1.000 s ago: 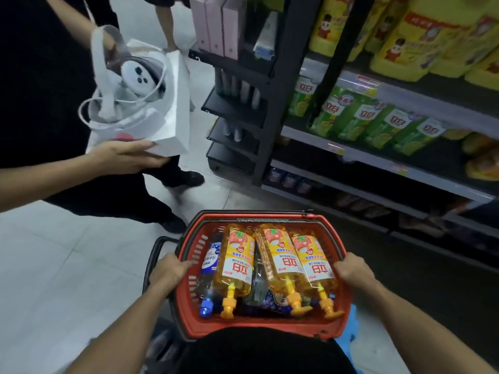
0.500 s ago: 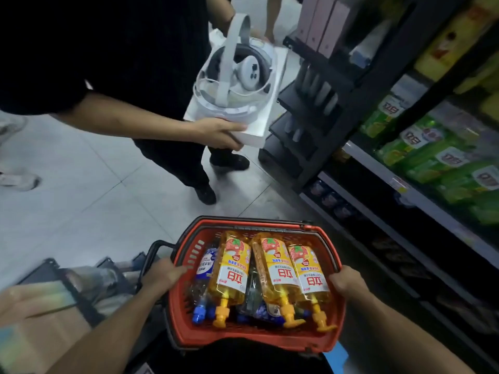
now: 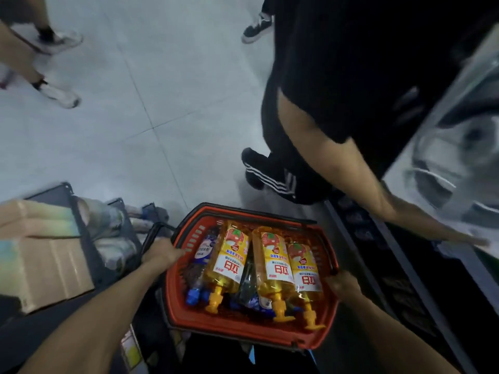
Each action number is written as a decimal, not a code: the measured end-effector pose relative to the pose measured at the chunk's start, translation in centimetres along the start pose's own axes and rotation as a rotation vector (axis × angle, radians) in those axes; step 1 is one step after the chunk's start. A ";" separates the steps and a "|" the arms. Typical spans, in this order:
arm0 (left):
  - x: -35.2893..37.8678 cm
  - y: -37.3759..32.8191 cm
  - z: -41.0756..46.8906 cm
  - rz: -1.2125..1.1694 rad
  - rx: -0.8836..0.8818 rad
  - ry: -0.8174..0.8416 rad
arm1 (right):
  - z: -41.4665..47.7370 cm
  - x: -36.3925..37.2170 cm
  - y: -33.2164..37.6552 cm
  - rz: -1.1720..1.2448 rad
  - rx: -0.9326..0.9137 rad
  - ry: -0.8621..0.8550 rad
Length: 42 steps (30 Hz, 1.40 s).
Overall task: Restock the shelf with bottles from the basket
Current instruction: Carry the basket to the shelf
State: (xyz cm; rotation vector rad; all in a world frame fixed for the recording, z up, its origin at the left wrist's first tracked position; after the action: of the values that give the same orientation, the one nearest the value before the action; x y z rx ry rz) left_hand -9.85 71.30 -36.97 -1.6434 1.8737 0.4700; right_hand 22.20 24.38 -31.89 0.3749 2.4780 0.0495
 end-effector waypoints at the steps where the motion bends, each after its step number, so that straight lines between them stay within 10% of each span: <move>1: -0.2 -0.4 0.4 0.008 0.003 -0.004 | 0.2 0.6 0.3 -0.016 -0.030 0.014; 17: 7.2 2.8 14.7 0.078 -0.133 0.022 | 14.4 11.2 2.1 -0.064 0.103 -0.017; 42: 20.4 -10.8 31.1 -0.158 -0.051 -0.118 | 40.7 12.6 3.2 0.060 0.085 -0.194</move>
State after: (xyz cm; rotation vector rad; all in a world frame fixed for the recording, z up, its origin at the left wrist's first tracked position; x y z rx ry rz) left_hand 5.81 73.05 -72.31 -1.7422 1.6451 0.5394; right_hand 37.48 28.80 -71.58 0.4679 2.2824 -0.0643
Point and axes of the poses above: each hand's wrist, its own z-axis towards the middle knuckle, its own x-axis out of the palm, y = z × x, the point moved 10 cm from there along z, towards the middle knuckle, and after that the axes turned 8 degrees about -y, right-handed, at the moved point
